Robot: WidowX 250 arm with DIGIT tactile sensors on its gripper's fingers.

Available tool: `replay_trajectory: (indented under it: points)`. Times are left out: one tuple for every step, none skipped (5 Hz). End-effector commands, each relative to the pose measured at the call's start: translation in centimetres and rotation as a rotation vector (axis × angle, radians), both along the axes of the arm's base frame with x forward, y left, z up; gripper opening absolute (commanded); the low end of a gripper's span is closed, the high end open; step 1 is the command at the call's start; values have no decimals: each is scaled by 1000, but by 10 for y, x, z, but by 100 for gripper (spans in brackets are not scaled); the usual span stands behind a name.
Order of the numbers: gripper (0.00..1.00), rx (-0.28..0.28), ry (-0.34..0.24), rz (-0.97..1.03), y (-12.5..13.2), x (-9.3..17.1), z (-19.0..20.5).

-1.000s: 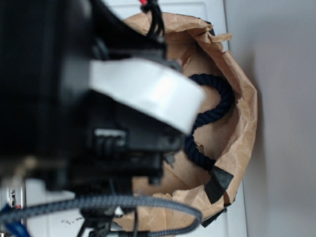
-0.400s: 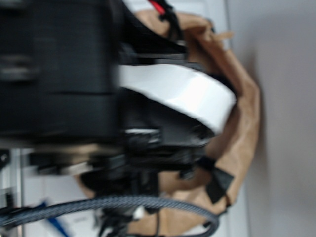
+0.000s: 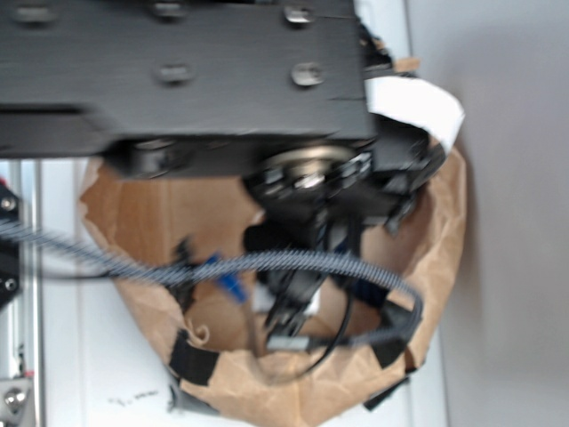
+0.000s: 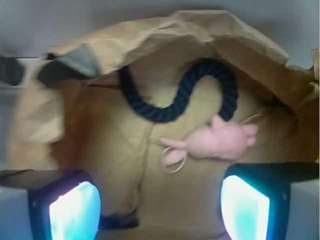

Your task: Grab the rock.

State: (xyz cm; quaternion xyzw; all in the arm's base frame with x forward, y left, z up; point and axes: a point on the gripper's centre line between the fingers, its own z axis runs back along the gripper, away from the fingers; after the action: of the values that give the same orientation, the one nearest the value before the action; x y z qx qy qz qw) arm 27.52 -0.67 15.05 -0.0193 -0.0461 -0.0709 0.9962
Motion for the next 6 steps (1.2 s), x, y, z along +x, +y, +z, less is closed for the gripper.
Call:
replay_trajectory:
  points:
    - [100,30,-6,-79,39,-1,-26]
    - [100,70,7,-121,56,-4,-40]
    - [100,69,-2,-226,68,-18,-39]
    - [100,69,-2,-226,68,-18,-39]
    - [100,69,-2,-226,68,-18,-39]
    - [100,75,-13,-230,69,-22,-51]
